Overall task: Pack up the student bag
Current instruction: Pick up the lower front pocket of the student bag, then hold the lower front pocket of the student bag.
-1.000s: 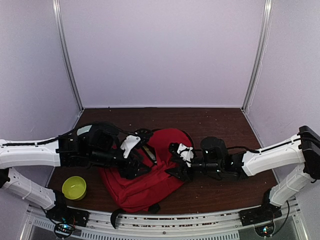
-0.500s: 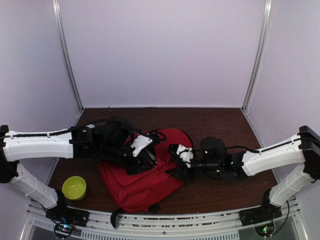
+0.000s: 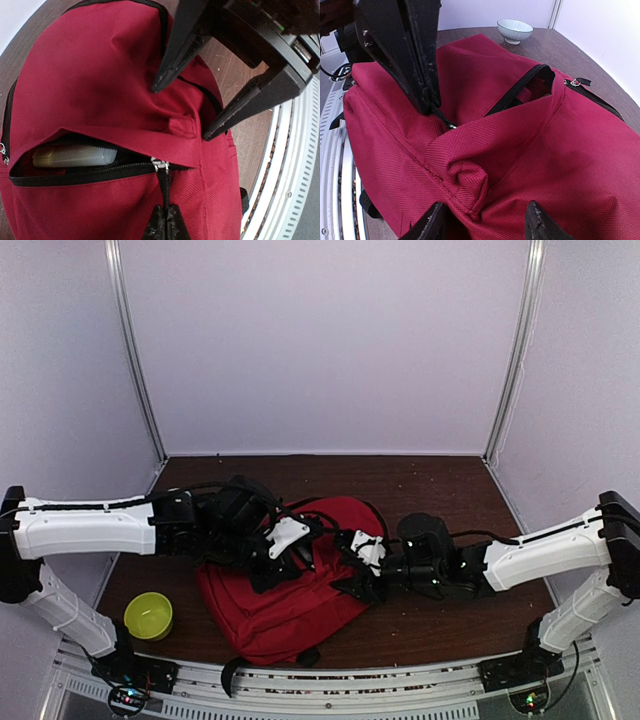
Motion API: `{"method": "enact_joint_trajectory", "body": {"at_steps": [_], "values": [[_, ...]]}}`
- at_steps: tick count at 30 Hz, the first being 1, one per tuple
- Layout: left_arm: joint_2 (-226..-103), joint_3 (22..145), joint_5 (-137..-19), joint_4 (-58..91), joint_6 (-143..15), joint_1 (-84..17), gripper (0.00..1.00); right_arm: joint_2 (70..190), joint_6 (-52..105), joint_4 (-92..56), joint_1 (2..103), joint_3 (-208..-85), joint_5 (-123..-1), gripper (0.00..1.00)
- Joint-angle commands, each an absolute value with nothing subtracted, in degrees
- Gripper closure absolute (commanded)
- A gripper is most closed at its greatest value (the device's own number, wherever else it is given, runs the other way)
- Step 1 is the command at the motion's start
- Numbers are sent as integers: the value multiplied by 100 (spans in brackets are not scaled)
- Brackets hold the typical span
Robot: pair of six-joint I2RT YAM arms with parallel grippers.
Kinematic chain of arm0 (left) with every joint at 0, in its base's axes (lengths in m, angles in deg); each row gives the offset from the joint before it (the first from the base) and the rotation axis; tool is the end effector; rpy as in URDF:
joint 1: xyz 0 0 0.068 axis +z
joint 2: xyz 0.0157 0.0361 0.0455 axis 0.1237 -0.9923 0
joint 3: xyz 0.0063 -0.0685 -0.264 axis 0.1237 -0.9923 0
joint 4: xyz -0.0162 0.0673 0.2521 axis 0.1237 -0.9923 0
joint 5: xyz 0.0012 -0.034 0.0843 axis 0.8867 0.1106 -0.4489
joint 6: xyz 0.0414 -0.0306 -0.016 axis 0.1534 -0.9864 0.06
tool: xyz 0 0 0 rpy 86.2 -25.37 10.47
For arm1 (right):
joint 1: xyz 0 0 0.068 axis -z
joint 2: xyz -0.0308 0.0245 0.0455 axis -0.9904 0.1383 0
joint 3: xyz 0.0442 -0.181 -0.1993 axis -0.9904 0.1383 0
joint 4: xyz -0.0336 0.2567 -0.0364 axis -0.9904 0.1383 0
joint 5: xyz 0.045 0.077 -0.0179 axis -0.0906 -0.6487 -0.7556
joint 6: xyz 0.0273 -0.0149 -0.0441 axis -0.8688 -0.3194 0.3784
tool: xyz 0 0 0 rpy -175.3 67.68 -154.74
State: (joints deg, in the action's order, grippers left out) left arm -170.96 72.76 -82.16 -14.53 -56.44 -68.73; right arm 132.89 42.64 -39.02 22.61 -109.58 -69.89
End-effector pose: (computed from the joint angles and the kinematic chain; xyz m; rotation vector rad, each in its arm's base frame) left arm 0.1417 -0.2674 0.2632 1.2383 2.1972 -0.5813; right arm 0.1470 0.2671 0.1976 -1.3222 1.6216 0.8121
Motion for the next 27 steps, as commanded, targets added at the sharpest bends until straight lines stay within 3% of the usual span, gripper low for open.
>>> {"method": "enact_joint_trajectory", "body": {"at_steps": [1, 14, 17, 22, 27], "values": [[-17004, 7452, -8241, -1320, -5671, -6881, 100, 13130, 4435, -3848, 2107, -11146, -6982, 45], [-16528, 7308, -8562, -1255, -5712, -6881, 100, 13875, 4419, -3869, 1982, -11908, -6970, 46], [-16528, 7308, -8707, -1245, -5724, -6881, 100, 13965, 4424, -3769, 1979, -11997, -7004, 55], [-16536, 7270, -9214, -1442, -6005, -6642, 100, 13845, 4443, -3640, 1977, -11878, -6881, 91], [-16426, 7034, -9280, -1549, -6416, -6061, 100, 13545, 4515, -3332, 1959, -11672, -6887, 100]]}}
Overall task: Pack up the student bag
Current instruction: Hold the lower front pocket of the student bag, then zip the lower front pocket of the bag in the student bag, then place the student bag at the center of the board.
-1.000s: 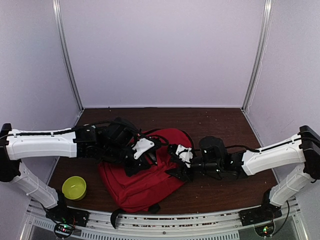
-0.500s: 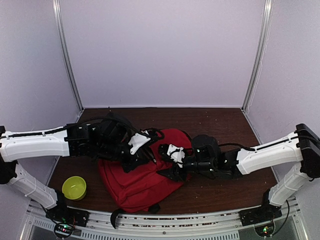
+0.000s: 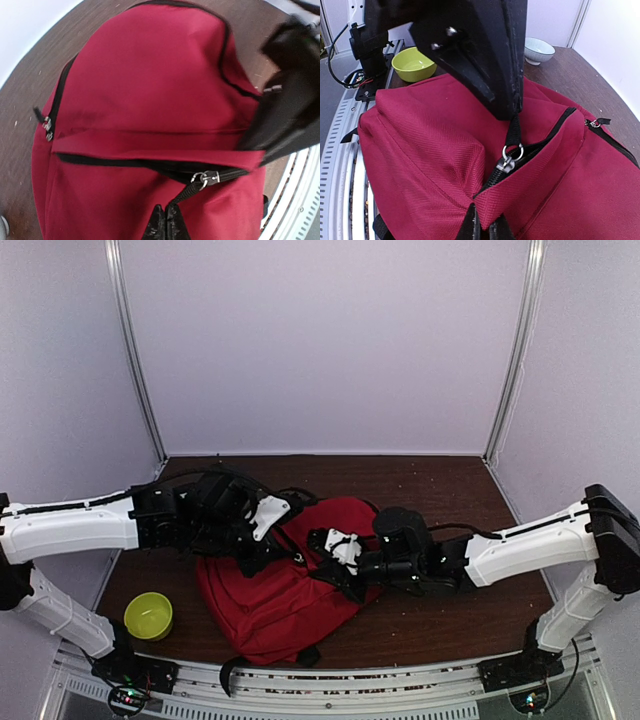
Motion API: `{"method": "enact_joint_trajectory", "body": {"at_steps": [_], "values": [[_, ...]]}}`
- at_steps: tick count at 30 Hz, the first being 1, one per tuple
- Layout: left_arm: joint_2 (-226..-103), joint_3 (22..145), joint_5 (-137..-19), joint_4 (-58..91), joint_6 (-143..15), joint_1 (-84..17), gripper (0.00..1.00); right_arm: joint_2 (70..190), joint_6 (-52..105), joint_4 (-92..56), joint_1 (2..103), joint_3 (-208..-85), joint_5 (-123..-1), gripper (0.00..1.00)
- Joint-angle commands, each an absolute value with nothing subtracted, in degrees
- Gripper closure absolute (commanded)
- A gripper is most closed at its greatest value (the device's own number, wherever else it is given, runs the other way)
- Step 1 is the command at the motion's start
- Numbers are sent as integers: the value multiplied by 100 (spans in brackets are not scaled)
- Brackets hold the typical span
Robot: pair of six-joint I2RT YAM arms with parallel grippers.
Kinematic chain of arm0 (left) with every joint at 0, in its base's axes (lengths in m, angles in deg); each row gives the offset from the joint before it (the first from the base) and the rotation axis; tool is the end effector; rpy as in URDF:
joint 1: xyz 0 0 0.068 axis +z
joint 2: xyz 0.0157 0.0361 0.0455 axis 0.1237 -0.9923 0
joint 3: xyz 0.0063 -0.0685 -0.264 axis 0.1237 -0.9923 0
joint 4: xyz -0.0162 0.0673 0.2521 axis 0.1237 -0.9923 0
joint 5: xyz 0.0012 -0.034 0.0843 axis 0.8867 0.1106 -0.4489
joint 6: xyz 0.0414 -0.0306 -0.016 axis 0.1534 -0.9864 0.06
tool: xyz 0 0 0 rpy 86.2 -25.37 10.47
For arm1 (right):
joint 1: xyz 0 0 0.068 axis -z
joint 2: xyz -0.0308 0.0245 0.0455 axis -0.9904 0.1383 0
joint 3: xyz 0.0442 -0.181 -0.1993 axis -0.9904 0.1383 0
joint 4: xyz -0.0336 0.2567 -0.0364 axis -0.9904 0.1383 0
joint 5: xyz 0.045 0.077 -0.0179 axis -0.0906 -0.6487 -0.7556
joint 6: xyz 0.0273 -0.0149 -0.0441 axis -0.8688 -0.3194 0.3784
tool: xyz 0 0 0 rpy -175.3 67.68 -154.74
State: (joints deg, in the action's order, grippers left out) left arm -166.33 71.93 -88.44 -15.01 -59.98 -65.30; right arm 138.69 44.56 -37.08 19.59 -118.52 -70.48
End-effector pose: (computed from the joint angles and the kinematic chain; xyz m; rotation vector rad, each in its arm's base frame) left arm 0.1529 -0.2437 0.2801 1.0174 2.2100 -0.4938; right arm 0.1483 0.3052 0.2132 -1.3876 1.5429 0.8383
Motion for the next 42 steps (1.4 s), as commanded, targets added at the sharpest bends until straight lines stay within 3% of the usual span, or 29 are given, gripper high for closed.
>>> {"method": "enact_joint_trajectory", "body": {"at_steps": [1, 17, 26, 31, 37, 42], "values": [[-16396, 6980, -9294, -1541, -6462, -5932, 100, 13478, 4539, -3309, 1950, -11608, -6894, 100], [-16424, 7371, -10000, -2245, -5759, -4291, 100, 12435, 4817, -2570, 1488, -11105, -6960, 100], [-16993, 7301, -9996, -2164, -5626, -4135, 100, 11986, 4742, -2412, 1397, -10865, -7158, 100], [-17128, 7472, -9628, -1998, -5694, -4138, 100, 11772, 4599, -2427, 1426, -10872, -6447, 100], [-16924, 7778, -9529, -1900, -5778, -4139, 100, 11640, 4402, -2444, 2409, -11300, -5074, 100], [-16338, 7365, -9166, -1633, -6225, -4152, 100, 12039, 3889, -2865, 3467, -11826, -5650, 100]]}}
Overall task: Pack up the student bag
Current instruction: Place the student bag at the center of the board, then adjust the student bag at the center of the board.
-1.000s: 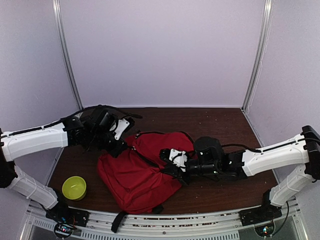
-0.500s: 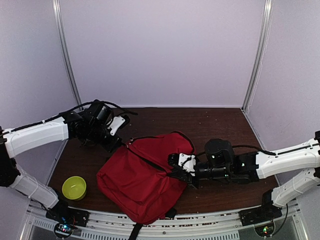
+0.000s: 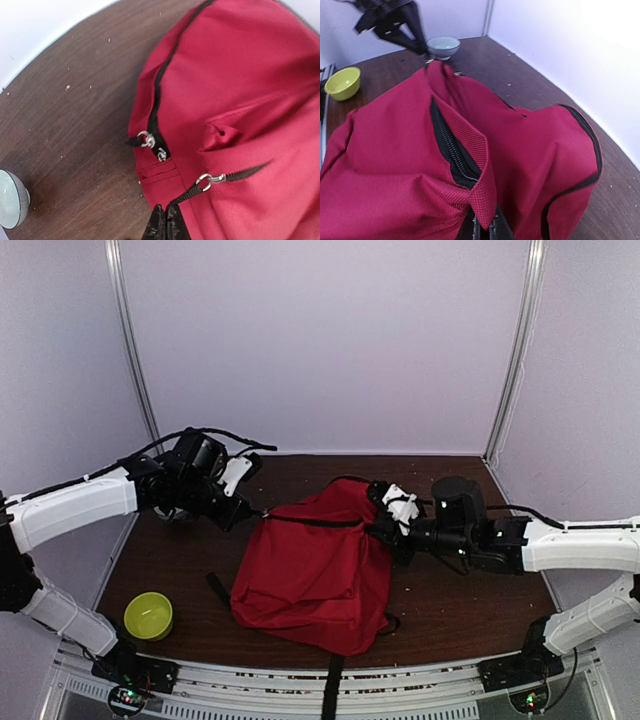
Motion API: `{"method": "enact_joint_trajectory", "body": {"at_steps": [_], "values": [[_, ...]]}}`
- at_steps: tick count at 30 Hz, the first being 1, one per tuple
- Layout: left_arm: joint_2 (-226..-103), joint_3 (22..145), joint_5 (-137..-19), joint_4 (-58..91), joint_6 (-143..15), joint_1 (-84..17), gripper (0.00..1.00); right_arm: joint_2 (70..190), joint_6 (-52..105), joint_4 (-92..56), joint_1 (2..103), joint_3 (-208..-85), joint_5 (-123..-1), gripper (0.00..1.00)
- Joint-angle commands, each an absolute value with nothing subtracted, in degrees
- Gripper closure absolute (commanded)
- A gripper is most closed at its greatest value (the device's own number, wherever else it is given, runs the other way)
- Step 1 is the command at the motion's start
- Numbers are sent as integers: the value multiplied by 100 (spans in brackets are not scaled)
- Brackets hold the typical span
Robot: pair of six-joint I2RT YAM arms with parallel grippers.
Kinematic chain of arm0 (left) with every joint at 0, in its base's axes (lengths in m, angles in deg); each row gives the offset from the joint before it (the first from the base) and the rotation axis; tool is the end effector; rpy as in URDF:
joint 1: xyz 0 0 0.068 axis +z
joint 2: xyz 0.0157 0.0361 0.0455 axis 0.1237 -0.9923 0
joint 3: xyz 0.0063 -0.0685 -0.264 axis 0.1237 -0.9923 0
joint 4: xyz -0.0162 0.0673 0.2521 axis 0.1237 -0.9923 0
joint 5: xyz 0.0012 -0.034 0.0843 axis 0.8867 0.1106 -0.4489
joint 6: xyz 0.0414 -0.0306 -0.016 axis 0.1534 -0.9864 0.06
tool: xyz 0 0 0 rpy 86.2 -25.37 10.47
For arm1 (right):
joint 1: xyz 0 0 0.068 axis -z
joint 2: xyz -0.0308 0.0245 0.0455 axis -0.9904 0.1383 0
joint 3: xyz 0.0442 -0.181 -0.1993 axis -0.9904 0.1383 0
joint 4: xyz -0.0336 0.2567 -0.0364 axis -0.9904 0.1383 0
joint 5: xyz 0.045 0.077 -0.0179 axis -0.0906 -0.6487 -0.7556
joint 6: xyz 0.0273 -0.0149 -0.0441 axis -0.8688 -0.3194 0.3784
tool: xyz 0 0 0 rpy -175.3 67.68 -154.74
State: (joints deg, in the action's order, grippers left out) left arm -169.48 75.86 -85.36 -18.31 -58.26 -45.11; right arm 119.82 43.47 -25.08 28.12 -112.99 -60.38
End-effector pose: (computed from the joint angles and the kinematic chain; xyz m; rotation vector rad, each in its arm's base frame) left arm 0.2350 -0.1842 0.2831 0.6799 2.3563 -0.3638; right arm 0.1607 0.2265 0.2548 -1.1230 1.6707 0.5923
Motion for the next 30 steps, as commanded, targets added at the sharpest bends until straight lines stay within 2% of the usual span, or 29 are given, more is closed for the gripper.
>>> {"method": "enact_joint_trajectory", "body": {"at_steps": [1, 5, 9, 11, 14, 17, 23, 30], "values": [[-16149, 7152, -9059, -1500, -6350, -4156, 100, 12137, 3930, -2831, 3517, -11892, -5761, 99], [-15370, 6026, -8358, -458, -6965, -4221, 100, 12311, 3860, -2883, 3625, -11842, -6055, 98], [-15271, 5511, -8421, -131, -7208, -4220, 100, 12300, 3562, -3162, 3698, -11523, -6281, 95], [-15453, 5560, -8376, -158, -7211, -4218, 100, 12353, 3441, -3194, 3777, -11419, -6260, 90], [-15796, 5612, -8256, -42, -7177, -4220, 100, 12388, 3135, -3248, 4017, -11354, -6440, 75], [-16143, 5719, -8350, -34, -7166, -4218, 100, 12196, 3022, -3344, 4119, -11322, -6653, 67], [-16703, 5911, -8513, -199, -7213, -4223, 100, 12093, 2912, -3561, 4127, -11729, -7128, 65], [-16842, 5811, -8467, -91, -7303, -4224, 100, 13493, 2321, -3336, 3728, -12774, -7263, 69]]}}
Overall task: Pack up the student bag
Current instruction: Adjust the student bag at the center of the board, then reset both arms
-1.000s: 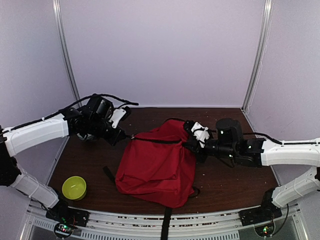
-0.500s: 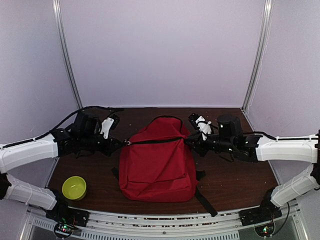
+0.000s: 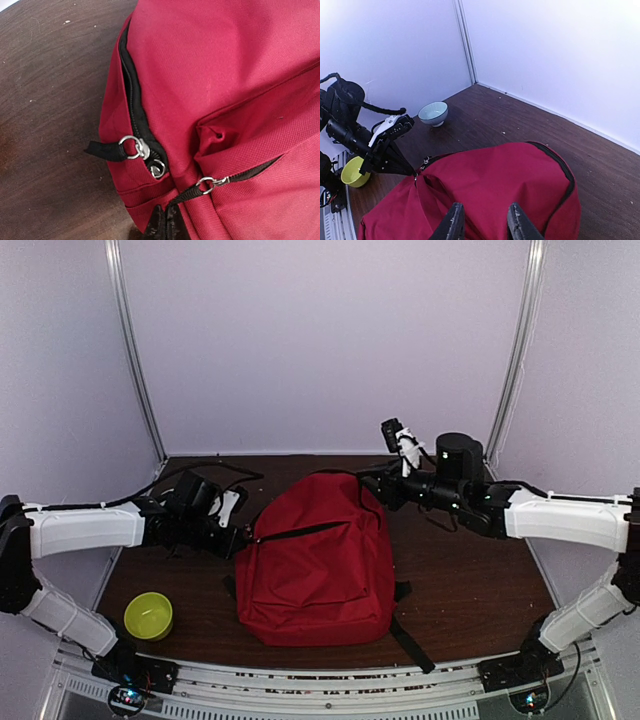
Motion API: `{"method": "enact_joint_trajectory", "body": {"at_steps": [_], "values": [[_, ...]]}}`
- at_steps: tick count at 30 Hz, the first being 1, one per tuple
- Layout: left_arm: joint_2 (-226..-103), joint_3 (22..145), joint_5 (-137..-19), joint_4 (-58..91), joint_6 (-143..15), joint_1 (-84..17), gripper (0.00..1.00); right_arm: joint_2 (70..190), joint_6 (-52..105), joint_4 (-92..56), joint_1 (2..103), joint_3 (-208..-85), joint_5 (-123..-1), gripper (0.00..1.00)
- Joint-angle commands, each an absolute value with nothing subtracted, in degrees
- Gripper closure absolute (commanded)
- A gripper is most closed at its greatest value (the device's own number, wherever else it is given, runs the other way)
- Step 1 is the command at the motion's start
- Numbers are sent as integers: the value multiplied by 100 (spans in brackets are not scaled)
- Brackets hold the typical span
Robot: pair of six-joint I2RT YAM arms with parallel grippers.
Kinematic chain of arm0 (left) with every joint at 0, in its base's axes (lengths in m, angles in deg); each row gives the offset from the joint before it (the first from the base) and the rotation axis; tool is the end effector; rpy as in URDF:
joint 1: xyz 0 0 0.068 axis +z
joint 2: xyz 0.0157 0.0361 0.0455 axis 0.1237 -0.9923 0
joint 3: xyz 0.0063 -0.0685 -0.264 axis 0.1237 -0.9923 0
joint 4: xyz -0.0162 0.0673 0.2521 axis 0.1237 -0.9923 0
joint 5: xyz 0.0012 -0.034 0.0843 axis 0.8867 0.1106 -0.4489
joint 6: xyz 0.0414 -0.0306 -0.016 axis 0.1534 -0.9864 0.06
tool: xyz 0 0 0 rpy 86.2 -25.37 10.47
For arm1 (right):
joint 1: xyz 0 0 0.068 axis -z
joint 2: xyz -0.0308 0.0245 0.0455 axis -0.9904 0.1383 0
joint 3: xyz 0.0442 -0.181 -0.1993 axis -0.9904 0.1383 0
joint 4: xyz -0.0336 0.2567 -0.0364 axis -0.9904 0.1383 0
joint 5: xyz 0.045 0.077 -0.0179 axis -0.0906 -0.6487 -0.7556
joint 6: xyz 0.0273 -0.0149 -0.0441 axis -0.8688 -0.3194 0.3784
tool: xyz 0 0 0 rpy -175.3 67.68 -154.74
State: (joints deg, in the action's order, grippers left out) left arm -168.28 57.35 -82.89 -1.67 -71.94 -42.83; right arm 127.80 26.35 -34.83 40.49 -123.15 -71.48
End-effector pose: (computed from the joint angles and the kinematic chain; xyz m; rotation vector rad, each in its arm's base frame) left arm 0.2248 -0.1641 0.2067 0.3716 2.4655 -0.4939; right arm 0.2332 0.2204 0.2958 -0.7525 1.6718 0.8642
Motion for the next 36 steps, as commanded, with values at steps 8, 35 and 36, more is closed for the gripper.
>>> {"method": "enact_joint_trajectory", "body": {"at_steps": [8, 35, 36], "values": [[-16782, 5823, -8712, -192, -7204, -4203, 100, 13855, 2471, -2861, 3373, -12257, -6572, 69], [-14912, 6145, -10317, -677, -6692, -1506, 2, 10422, 1009, -3538, 6974, -9832, -3239, 0], [-14834, 6106, -10394, -664, -6733, -1483, 2, 10448, 926, -3471, 6976, -9805, -3058, 0]]}}
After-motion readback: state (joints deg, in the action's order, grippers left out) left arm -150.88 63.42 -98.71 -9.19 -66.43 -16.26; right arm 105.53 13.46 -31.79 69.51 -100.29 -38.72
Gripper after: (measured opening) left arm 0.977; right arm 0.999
